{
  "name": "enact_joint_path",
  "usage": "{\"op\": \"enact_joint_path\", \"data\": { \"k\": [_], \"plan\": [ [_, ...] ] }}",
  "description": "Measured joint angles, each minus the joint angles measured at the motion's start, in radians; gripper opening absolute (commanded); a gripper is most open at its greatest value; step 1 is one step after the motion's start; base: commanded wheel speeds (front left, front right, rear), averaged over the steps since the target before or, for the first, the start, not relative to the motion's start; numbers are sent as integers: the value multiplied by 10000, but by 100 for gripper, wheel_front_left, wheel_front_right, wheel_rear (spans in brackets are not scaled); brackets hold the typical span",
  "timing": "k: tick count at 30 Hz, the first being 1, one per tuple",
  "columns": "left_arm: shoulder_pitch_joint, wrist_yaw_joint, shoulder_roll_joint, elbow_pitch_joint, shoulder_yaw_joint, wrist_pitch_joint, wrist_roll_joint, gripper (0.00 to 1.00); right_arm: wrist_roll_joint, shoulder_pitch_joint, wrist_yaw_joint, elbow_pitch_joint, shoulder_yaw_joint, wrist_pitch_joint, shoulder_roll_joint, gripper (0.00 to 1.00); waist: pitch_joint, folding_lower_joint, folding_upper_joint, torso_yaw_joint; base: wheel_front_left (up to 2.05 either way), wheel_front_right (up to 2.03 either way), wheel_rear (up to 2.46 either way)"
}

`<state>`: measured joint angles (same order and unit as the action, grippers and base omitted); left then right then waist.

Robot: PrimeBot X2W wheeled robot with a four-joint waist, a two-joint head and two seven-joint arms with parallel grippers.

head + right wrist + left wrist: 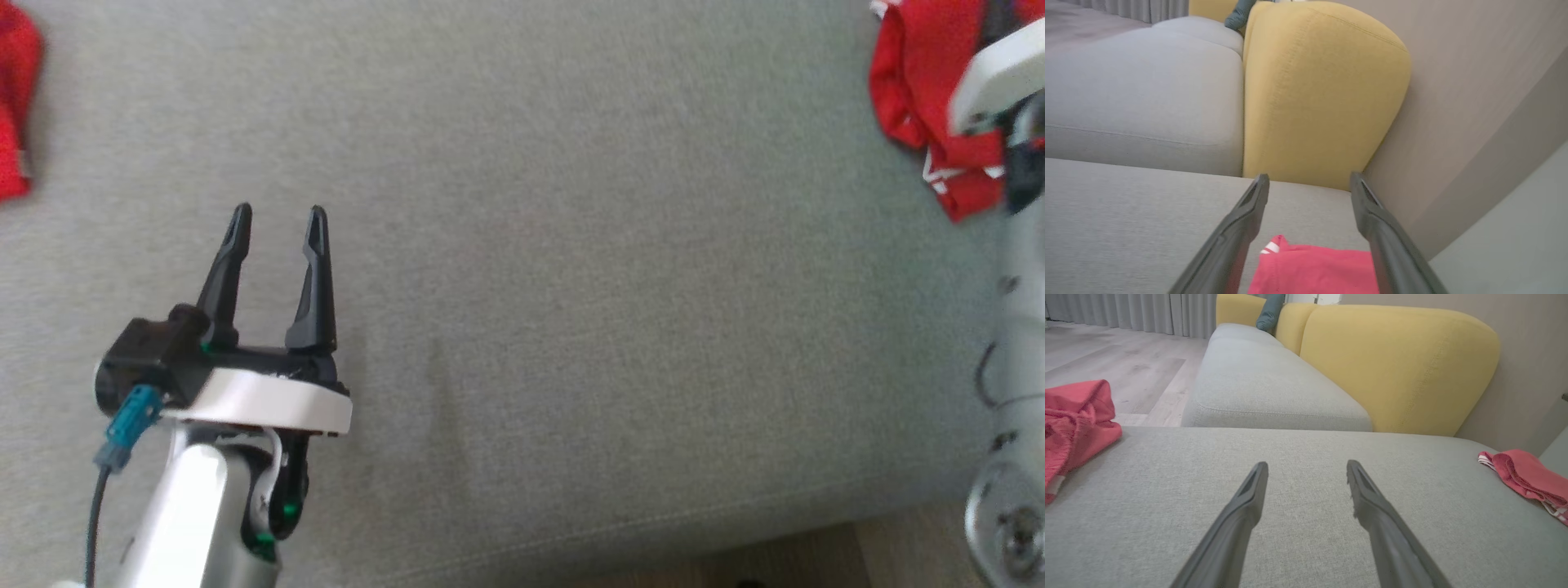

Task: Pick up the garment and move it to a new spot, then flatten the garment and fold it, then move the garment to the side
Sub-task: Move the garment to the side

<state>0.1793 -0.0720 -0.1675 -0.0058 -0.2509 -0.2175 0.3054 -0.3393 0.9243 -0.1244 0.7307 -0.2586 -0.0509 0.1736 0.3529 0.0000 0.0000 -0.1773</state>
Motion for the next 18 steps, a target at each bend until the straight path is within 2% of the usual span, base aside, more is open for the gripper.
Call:
{"op": "enact_joint_path", "data": {
  "k": [9, 18],
  "plan": [
    [-360, -35, 464, 1011, 132, -253, 437, 100, 1678, -1928, 0, -529, 815, -669, -803, 100, -1337, -1, 0, 656, 0, 0, 0],
    [-1220, 25, 688, 1843, 378, -318, 508, 100, 3662, -4936, 2, -2429, 2238, -899, -1097, 100, -2617, -1, 0, 1409, 0, 0, 0]
  ]
}}
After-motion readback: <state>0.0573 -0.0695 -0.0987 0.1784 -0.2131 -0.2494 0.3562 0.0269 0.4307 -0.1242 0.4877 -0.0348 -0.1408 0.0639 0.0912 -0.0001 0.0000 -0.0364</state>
